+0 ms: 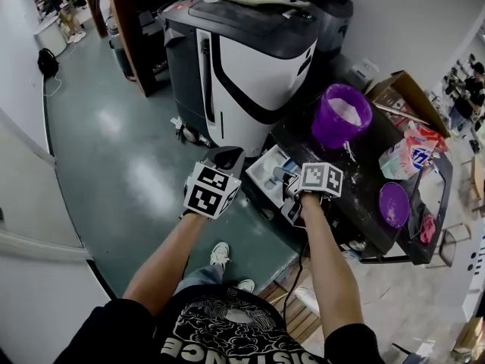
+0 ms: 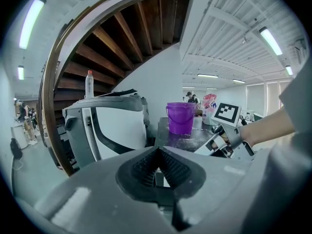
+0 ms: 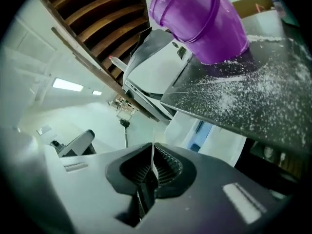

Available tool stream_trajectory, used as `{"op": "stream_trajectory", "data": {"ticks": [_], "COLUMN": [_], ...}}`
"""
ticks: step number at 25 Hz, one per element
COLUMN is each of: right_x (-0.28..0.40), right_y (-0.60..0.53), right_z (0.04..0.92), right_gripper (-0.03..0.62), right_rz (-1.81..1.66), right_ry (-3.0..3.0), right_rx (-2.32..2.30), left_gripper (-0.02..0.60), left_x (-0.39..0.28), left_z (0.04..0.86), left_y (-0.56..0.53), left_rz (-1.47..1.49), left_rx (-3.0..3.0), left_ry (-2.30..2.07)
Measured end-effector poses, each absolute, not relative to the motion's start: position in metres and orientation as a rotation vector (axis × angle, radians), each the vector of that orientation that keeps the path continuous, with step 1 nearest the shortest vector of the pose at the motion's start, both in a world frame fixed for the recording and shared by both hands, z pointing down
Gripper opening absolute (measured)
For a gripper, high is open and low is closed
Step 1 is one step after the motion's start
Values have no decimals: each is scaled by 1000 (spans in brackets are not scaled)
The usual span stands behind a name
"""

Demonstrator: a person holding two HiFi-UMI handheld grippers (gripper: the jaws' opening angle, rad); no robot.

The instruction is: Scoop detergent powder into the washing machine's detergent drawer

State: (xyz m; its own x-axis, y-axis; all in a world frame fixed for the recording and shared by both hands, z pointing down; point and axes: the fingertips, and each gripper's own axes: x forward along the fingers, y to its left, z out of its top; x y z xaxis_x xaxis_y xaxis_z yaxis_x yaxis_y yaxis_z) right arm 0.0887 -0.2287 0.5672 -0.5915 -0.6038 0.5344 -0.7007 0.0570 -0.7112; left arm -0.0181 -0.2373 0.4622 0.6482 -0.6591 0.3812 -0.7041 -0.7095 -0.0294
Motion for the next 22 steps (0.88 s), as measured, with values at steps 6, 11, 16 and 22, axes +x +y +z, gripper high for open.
{"op": "stream_trajectory", "data": {"ticks": [6, 11, 16, 22], "right_x": [83, 79, 80, 83], "right_y": [-231, -234, -235, -236], "right_z": [573, 574, 575, 575], "right_gripper": [38, 38, 38, 38], "right_rz": [1299, 1110, 903, 676], "right_ry": [-2148, -2108, -2043, -1971], "right_rx": [1320, 1283, 1243, 1186], "left_gripper": [2, 2, 2, 2], "left_x": [-24, -28, -32, -35], "left_z": [462, 462, 462, 461], "left_y": [-237, -237, -236, -236], "left_rz": [564, 560, 557, 552], "left_rx": [2732, 2730, 2722, 2719], "left_ry": [-1156, -1163, -1171, -1174]}}
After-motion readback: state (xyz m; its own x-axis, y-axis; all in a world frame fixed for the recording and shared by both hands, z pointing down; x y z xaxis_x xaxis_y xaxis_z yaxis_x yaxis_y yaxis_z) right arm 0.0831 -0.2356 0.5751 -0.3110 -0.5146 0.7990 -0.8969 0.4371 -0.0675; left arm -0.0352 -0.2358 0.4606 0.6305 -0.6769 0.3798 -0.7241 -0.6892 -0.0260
